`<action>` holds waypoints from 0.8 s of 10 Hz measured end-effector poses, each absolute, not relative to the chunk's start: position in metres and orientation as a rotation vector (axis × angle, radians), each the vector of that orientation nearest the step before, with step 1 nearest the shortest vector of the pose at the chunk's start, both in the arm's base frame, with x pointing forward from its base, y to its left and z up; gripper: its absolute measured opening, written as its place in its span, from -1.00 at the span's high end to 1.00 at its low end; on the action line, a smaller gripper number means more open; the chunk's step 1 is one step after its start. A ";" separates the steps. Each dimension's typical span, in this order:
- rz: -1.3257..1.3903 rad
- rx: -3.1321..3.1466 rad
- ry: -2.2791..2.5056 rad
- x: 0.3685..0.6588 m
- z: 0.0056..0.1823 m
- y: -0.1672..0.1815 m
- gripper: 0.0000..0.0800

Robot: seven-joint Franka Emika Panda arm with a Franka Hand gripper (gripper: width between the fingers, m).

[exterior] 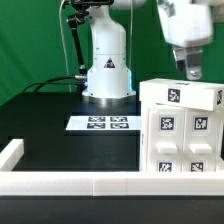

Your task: Assemble cabinet

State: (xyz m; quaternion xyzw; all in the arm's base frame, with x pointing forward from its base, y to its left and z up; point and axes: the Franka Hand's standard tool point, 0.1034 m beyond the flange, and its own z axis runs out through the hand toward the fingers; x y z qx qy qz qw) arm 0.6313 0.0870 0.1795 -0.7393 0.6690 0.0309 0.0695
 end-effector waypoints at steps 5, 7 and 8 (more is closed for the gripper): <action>0.026 -2.741 1.277 0.638 0.184 0.096 -0.99; 0.013 -2.832 1.062 0.637 0.183 0.095 -0.99; 0.005 -2.874 0.942 0.637 0.183 0.095 -0.99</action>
Offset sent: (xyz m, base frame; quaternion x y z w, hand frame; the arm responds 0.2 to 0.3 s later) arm 0.0137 0.0095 0.0084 -0.0354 0.0283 -0.2746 0.9605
